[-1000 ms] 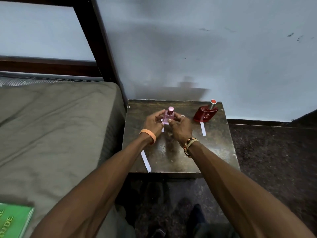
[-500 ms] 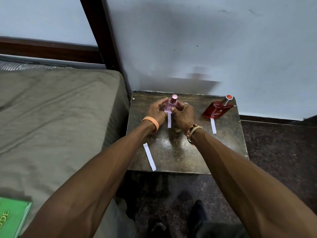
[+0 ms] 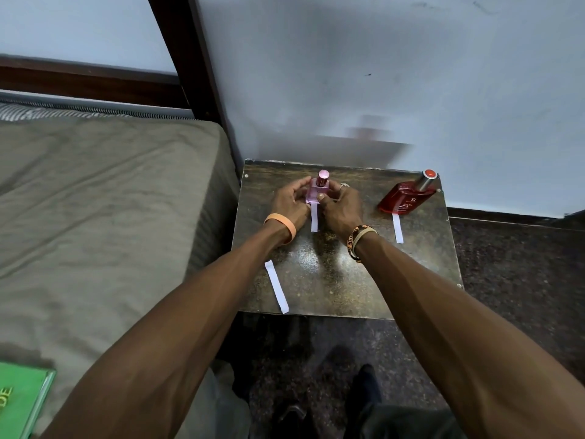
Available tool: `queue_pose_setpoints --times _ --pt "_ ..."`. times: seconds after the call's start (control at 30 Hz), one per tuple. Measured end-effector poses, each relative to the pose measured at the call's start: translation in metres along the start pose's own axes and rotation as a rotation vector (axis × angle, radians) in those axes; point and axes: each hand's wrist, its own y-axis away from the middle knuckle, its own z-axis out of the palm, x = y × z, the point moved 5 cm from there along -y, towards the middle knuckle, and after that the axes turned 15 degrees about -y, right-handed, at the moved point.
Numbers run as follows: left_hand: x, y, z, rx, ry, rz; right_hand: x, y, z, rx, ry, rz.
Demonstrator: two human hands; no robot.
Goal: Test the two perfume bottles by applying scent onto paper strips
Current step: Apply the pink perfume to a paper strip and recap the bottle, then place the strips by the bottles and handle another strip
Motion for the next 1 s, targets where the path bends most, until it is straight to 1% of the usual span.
queue_pose_setpoints --times 0.27,0.5,0.6,0.7,0.77,0.83,0.9,1.0 --pt "0.0 0.002 0.0 -0.012 0.06 -0.005 -0.003 0.003 0.0 -0.021 0.03 -0.026" --pt "0.0 0.004 0.001 -0.045 0.021 -0.022 -0.001 0.002 0.001 -0.047 0.085 -0.007" --pt "0.0 0.007 -0.001 -0.035 -0.066 -0.053 -0.002 0.002 0.002 -0.062 0.101 0.015" --pt "-0.004 0.01 -0.012 0.037 -0.195 -0.066 -0.003 0.009 -0.004 -0.001 0.128 0.039" --pt "-0.006 0.016 -0.022 0.092 -0.278 -0.059 -0.006 0.019 -0.012 0.05 0.174 0.011" --pt "-0.007 0.026 -0.032 0.144 -0.332 -0.066 -0.01 0.032 -0.015 0.063 0.177 -0.026" --pt "-0.006 0.04 -0.042 0.164 -0.425 -0.066 -0.011 0.047 -0.012 0.025 0.165 -0.039" --pt "-0.019 0.061 -0.053 0.118 -0.576 -0.121 -0.007 0.069 0.002 -0.115 0.192 -0.014"
